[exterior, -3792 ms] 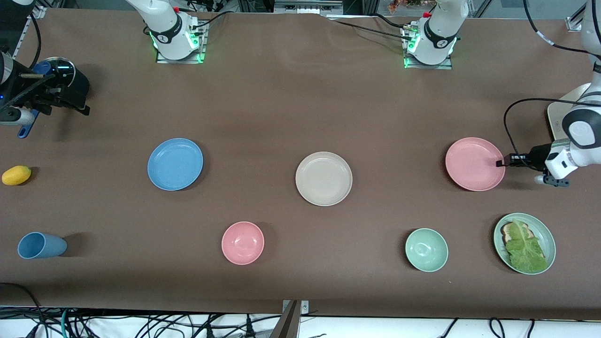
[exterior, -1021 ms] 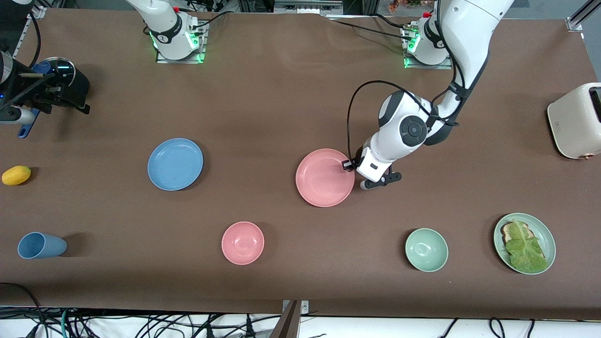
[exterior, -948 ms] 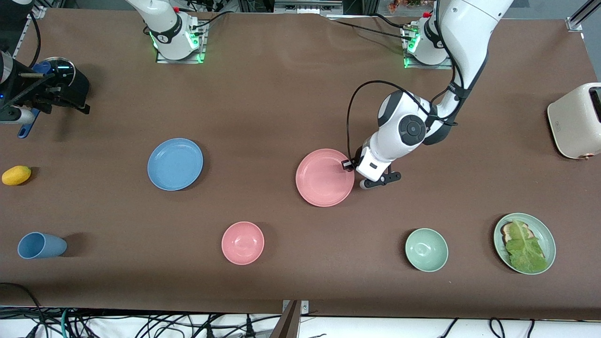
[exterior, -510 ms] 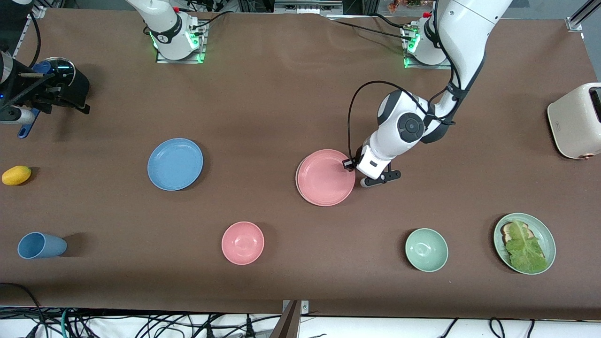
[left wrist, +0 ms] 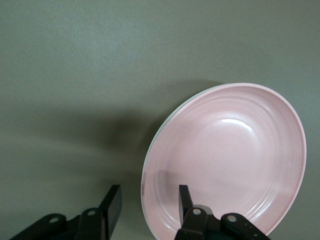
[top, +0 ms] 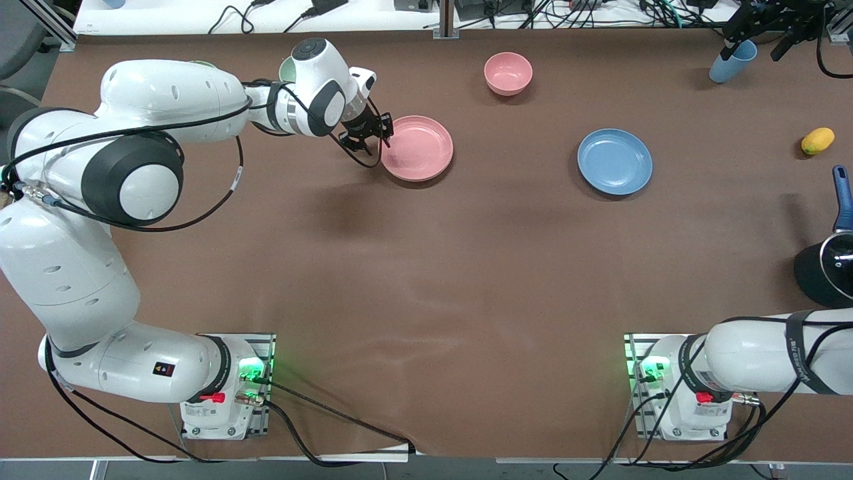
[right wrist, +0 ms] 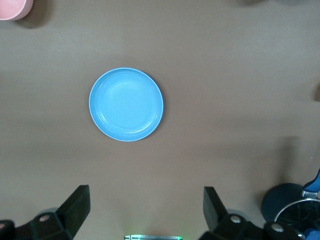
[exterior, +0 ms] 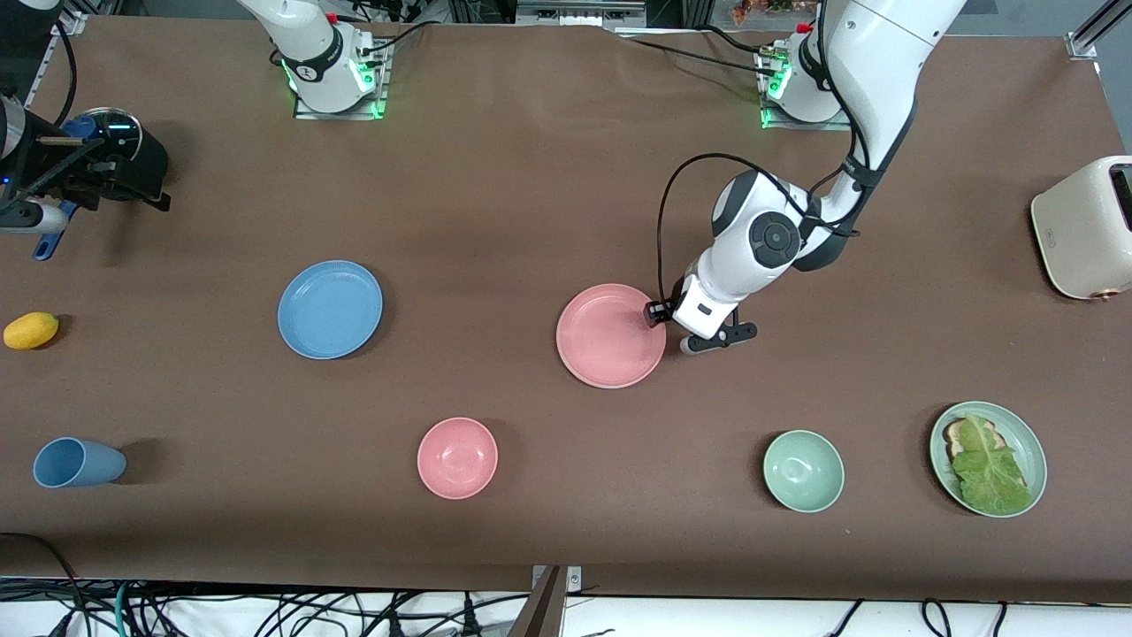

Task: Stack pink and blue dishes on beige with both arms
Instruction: 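Open the left gripper to release the pink plate, then grasp the blue plate rim with the right gripper while the left gripper withdraws, then lift and carry the blue plate with the right gripper onto the pink plate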

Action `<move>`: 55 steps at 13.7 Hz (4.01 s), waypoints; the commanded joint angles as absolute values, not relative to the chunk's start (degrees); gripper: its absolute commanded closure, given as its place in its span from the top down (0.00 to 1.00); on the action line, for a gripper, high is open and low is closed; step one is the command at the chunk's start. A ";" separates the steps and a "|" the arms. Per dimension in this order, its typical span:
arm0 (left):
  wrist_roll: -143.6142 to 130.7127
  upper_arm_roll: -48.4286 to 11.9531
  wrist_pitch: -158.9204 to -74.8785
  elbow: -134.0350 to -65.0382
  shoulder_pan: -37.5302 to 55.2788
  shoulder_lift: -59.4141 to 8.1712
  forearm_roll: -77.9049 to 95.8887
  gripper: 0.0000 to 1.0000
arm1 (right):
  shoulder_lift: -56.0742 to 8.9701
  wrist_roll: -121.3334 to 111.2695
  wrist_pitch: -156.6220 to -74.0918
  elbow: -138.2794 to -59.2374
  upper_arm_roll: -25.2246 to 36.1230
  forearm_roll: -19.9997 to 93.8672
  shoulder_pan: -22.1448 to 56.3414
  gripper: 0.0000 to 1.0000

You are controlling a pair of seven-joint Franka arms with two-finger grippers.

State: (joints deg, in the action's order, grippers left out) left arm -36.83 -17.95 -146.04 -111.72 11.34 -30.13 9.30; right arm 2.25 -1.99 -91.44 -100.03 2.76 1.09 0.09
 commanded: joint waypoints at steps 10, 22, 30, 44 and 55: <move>-22.88 -16.96 -115.59 -95.36 3.71 -27.07 -2.64 0.75 | -8.61 -3.43 -116.61 -118.28 5.36 7.72 -0.62 1.00; 8.26 -5.46 -107.68 -95.27 -4.83 -22.59 -1.67 0.80 | -29.87 -19.78 -126.74 -115.85 5.89 31.28 -5.88 0.72; 0.26 -5.01 -87.57 -84.49 -4.92 -16.53 -1.67 1.00 | -31.64 -19.07 -121.99 -113.12 5.89 33.49 -6.42 0.00; 0.17 -5.10 -69.78 -83.06 -3.25 -5.54 -1.58 1.00 | -19.60 0.24 -90.35 -93.79 1.58 25.76 10.69 0.00; 0.53 -0.26 -69.61 -90.09 -3.77 -2.90 3.69 1.00 | -24.34 24.69 -106.96 -92.81 1.49 26.46 26.72 0.00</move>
